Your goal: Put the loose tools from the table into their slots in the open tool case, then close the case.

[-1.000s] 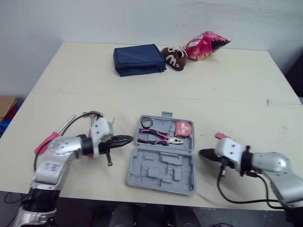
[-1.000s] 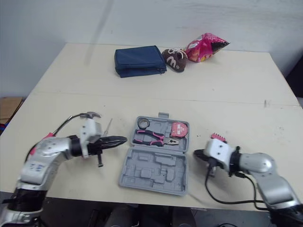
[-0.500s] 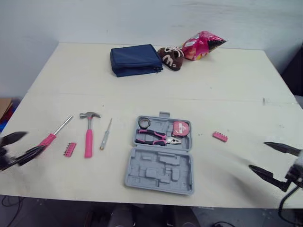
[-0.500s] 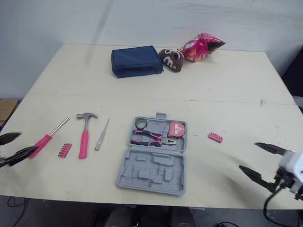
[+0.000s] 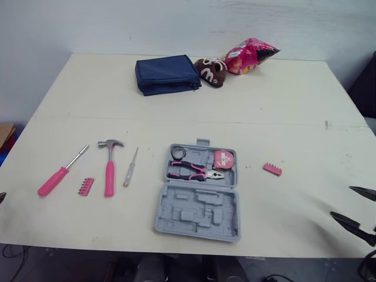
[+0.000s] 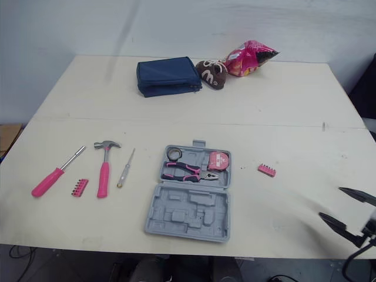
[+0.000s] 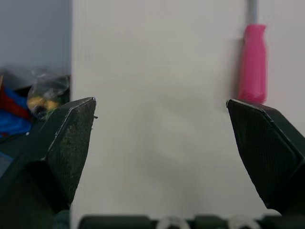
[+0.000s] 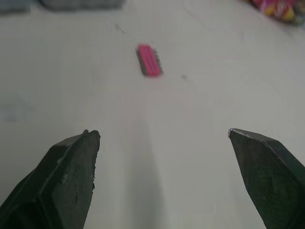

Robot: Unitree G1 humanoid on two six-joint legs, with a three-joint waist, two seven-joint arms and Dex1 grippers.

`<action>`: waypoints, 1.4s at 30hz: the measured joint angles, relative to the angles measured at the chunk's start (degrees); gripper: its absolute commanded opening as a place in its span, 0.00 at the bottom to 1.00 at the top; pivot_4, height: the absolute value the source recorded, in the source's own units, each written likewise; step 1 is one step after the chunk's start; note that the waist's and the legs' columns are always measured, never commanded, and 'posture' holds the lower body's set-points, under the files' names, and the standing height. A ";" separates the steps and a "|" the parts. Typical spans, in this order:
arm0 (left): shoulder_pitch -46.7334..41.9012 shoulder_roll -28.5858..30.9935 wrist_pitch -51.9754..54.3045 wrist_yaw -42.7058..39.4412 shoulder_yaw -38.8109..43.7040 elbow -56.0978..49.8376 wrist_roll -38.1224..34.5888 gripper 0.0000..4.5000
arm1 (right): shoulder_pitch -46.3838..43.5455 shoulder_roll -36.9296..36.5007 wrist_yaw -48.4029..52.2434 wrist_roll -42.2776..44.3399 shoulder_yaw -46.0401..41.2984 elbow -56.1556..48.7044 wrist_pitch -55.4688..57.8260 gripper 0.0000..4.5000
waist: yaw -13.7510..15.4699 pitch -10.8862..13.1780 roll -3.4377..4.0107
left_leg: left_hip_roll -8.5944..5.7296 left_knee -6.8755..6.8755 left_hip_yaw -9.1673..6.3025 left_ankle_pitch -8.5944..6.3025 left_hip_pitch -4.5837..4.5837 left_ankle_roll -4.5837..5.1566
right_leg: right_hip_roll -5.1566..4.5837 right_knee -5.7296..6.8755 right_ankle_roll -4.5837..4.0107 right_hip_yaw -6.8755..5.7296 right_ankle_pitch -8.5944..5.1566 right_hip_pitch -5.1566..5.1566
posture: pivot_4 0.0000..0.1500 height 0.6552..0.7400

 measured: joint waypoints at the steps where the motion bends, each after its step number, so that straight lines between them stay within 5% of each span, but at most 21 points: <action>1: -0.01 -0.24 0.46 -0.04 -0.23 -0.86 -0.27 0.99 | -0.13 0.18 0.02 0.31 0.39 -0.66 0.18 1.00 | 0.02 0.00 0.00 | 0.00 0.01 0.00 0.00 0.00 0.00 | 0.00 0.01 0.00 0.02 0.00 0.00 | 1.00 1.00; 10: 2.58 -7.20 27.96 13.41 -11.64 -49.80 -7.77 0.99 | -3.64 2.69 -2.71 5.32 12.23 -26.14 11.73 1.00 | 0.29 0.00 -0.01 | -0.02 0.09 -0.01 0.06 -0.07 0.02 | 0.02 -0.02 0.02 0.05 0.01 0.02 | 1.00 1.00; 16: -0.38 -9.64 48.81 28.13 -16.21 -66.48 -11.72 0.99 | -5.18 4.03 -4.31 5.24 16.39 -29.31 14.88 1.00 | 0.34 0.01 0.00 | -0.02 0.17 -0.01 0.19 -0.06 -0.14 | 0.08 0.04 0.03 0.12 0.01 0.03 | 1.00 1.00; 21: -11.87 -19.27 68.73 46.03 -22.51 -76.15 -12.98 0.99 | -7.30 4.87 -3.90 4.92 18.94 -30.17 14.89 1.00 | 0.56 0.00 0.00 | -0.07 0.23 -0.06 0.20 -0.06 -0.15 | 0.12 -0.01 0.10 0.11 0.05 0.15 | 1.00 1.00; 28: -17.86 -28.75 78.00 59.55 -32.83 -78.52 -6.40 0.99 | -7.83 5.59 -4.21 4.64 20.70 -31.48 15.01 1.00 | 0.45 -0.01 -0.05 | 0.00 0.34 -0.05 0.25 -0.07 -0.24 | 0.30 -0.03 0.11 0.18 0.06 0.14 | 1.00 1.00; 38: -23.77 -39.16 75.51 64.64 -38.91 -69.50 1.79 0.99 | -6.62 5.58 -6.30 3.67 20.64 -33.75 15.47 1.00 | 1.84 -0.01 -0.05 | 0.06 0.44 -0.05 0.24 -0.07 -0.29 | 0.45 -0.09 0.12 0.24 0.06 0.18 | 1.00 1.00; 42: -24.69 -39.64 74.51 64.58 -39.79 -67.37 4.15 0.70 | -5.42 5.58 -8.23 2.92 20.60 -34.97 15.80 1.00 | 1.97 -0.05 0.02 | 0.05 0.46 -0.06 0.24 0.00 -0.30 | 0.44 -0.08 0.12 0.25 0.06 0.27 | 1.00 1.00</action>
